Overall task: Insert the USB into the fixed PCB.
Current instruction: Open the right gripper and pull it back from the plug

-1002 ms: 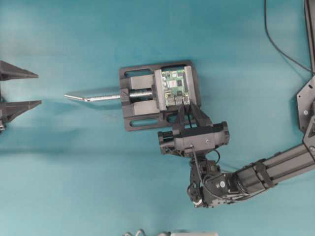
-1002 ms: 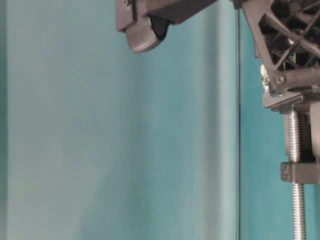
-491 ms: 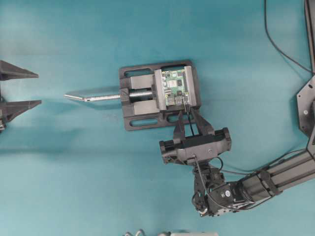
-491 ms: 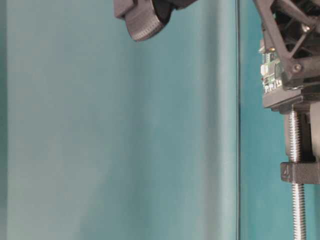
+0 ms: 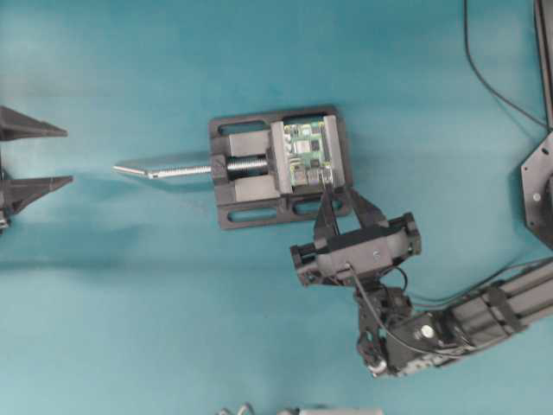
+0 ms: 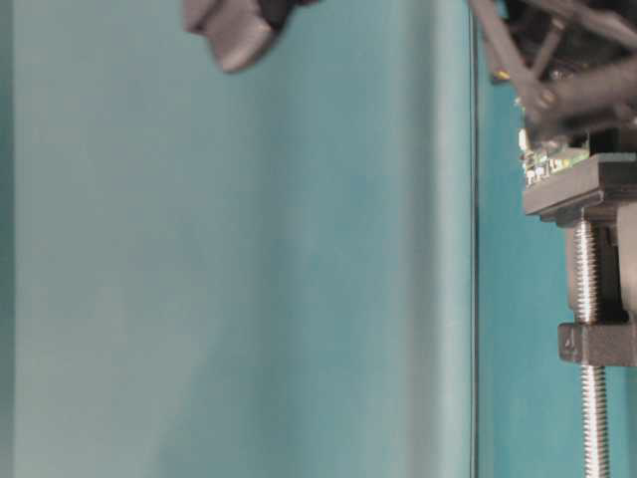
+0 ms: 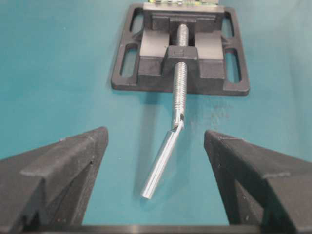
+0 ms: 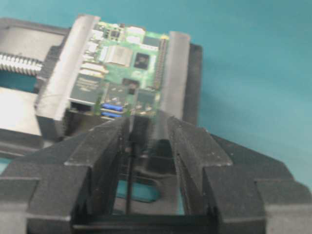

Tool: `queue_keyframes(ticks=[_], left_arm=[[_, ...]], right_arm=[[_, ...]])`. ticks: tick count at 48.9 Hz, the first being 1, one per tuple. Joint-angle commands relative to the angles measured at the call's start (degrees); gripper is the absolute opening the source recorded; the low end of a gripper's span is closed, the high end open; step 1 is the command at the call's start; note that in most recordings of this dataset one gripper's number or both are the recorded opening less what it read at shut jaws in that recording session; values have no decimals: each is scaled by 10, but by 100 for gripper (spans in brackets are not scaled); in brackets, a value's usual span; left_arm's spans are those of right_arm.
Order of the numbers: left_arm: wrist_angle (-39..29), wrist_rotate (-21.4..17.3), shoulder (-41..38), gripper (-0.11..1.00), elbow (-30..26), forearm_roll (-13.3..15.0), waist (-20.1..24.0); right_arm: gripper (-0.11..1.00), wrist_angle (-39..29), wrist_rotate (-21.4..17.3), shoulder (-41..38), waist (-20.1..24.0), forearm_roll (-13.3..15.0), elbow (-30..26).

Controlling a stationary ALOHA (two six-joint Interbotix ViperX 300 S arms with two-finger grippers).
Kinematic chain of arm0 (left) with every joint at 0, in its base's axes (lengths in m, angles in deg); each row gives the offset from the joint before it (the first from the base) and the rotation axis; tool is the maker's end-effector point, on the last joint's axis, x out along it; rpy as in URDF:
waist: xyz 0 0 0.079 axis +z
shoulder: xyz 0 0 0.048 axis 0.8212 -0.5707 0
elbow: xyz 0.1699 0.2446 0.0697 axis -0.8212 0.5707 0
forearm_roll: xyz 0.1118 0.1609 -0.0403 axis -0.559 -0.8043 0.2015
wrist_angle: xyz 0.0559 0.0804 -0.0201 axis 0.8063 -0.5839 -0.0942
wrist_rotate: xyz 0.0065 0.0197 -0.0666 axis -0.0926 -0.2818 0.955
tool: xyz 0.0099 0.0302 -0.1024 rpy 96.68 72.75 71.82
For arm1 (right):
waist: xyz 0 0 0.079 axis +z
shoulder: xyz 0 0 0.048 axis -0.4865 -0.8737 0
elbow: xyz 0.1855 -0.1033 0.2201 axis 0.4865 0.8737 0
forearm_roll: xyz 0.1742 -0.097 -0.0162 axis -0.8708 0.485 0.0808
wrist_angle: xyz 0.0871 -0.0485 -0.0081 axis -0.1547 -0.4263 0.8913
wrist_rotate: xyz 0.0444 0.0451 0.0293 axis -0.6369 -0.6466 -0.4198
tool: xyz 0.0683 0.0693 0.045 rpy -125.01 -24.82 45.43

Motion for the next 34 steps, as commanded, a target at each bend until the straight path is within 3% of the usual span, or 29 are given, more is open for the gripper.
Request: queue_keyframes(ticks=[1, 8, 15, 22, 26, 34], left_arm=[[5, -2, -6, 96, -7, -1, 1], [4, -2, -6, 96, -7, -1, 1], [4, -1, -5, 96, -7, -1, 1], [4, -2, -5, 96, -7, -1, 1], [4, -2, -6, 96, -7, -1, 1], [4, -1, -5, 96, -7, -1, 1]], right_arm=[[44, -3, 11, 42, 8, 1, 8], [45, -11, 11, 80, 22, 1, 48], [45, -76, 1, 137, 25, 22, 134], [44, -160, -32, 207, 26, 105, 236], [44, -184, -69, 244, 25, 158, 293], [44, -218, -123, 306, 10, 221, 382]])
